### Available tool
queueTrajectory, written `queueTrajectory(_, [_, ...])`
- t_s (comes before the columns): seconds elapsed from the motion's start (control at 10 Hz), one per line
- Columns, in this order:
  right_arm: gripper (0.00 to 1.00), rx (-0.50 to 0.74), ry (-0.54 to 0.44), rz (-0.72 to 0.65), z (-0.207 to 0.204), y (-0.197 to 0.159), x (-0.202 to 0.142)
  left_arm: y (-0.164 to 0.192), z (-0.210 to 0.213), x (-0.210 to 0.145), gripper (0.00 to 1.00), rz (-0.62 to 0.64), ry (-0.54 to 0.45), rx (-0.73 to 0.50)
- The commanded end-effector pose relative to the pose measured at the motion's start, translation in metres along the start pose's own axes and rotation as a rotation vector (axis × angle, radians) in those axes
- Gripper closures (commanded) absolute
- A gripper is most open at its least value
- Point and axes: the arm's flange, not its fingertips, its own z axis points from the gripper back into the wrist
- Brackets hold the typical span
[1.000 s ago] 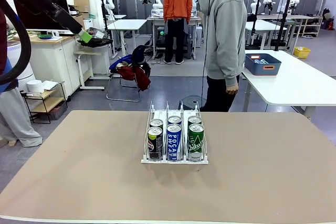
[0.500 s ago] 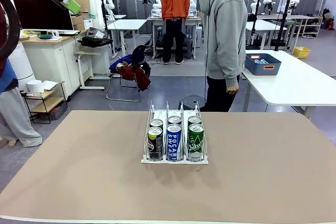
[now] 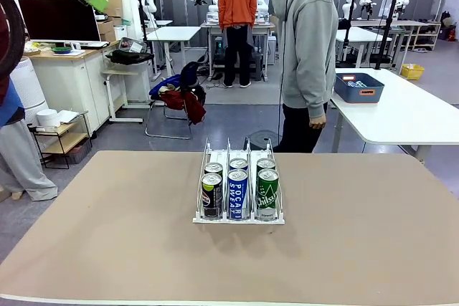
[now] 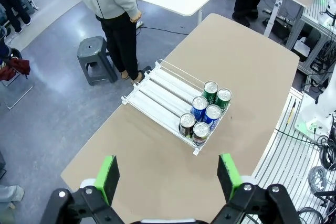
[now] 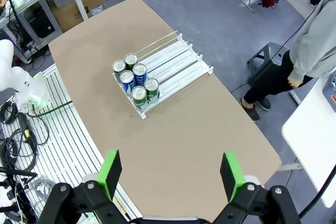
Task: Fill the beverage cans into the dispenser.
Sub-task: Pick up the Pepsi coke handed by the human.
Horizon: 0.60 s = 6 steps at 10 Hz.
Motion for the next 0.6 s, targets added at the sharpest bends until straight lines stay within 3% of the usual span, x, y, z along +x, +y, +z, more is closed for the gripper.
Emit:
queueTrajectory(0.0, [0.00, 0.013, -0.020, -0.002, -0.0034, 0.0033, -0.0035, 0.0024, -0.0002, -0.0015, 0.00, 0.005, -0.001, -0.002])
queueTrajectory(0.5, [0.00, 0.013, -0.020, -0.002, -0.0034, 0.0033, -0.0035, 0.0024, -0.0002, -0.0015, 0.00, 0.005, -0.001, -0.002])
